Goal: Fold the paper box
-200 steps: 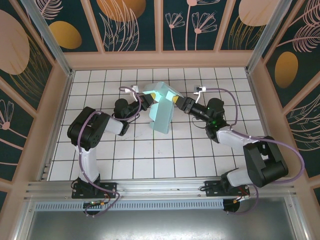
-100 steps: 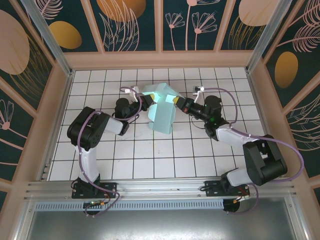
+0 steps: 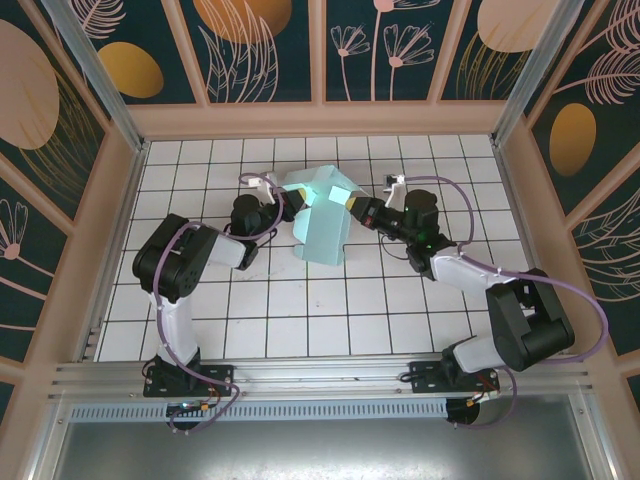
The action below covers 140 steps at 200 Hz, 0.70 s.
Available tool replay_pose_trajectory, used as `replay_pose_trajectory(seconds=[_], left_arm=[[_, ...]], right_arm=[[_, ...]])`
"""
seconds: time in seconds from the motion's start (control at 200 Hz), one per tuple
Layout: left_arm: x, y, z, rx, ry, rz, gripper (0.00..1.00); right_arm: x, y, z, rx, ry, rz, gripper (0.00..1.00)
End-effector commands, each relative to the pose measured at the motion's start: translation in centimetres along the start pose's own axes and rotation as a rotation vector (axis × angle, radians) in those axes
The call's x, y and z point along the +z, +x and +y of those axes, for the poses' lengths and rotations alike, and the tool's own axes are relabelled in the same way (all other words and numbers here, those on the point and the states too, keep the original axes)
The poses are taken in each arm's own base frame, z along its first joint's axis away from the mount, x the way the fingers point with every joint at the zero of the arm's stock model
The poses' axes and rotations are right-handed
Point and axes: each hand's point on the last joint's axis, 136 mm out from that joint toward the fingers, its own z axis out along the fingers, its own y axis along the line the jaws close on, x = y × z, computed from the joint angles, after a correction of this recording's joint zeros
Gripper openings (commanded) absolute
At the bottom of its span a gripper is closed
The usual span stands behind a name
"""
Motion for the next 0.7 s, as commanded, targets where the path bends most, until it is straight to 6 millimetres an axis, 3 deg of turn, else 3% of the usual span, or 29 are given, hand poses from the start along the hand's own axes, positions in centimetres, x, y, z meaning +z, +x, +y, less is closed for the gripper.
replay_pose_trajectory(seconds=[0.0,0.065,0.16,0.255,0.31,0.395,0.515,0.551,0.641,0.696], left_arm=[[0.2,-1.5,-1.2,0.033,0.026,-0.036,0.00],[0.2,-1.5,-1.2,0.036,0.025,-0.035,0.00],[0.2,-1.5,-1.2,0.036,0.026,-0.034,0.00],[0.2,-1.4,-1.2,0.037,0.029,-0.031,0.00],[0.2,-1.3,-1.2,0.038,0.028,-0.031,0.00],[0.2,-1.3,-1.1,0.038,0.027,-0.029,0.00],[0.2,-1.3,-0.9,0.035,0.018,-0.034,0.00],[0.2,-1.3,-0.7,0.033,0.007,-0.037,0.00],[0.2,-1.5,-0.1,0.026,-0.026,-0.048,0.00],[0.1,-1.6,0.3,0.020,-0.050,-0.055,0.00]], right_arm=[[0.4,-0.7,0.7,-0.026,-0.009,-0.014,0.00],[0.5,-0.7,0.6,-0.024,-0.005,-0.014,0.00],[0.5,-0.8,0.4,-0.021,-0.001,-0.018,0.20],[0.7,-0.8,0.3,-0.013,0.000,-0.016,0.25],[0.9,-0.8,0.3,-0.015,0.001,-0.014,0.24],[1.1,-0.7,-0.3,-0.012,0.022,-0.009,0.00],[0.8,-0.6,-0.4,-0.027,0.033,-0.013,0.00],[0.6,-0.8,-0.4,-0.034,0.042,-0.022,0.07],[-0.3,-1.5,-0.4,-0.063,0.072,-0.065,0.34],[-1.0,-2.1,-0.3,-0.083,0.098,-0.100,0.44]])
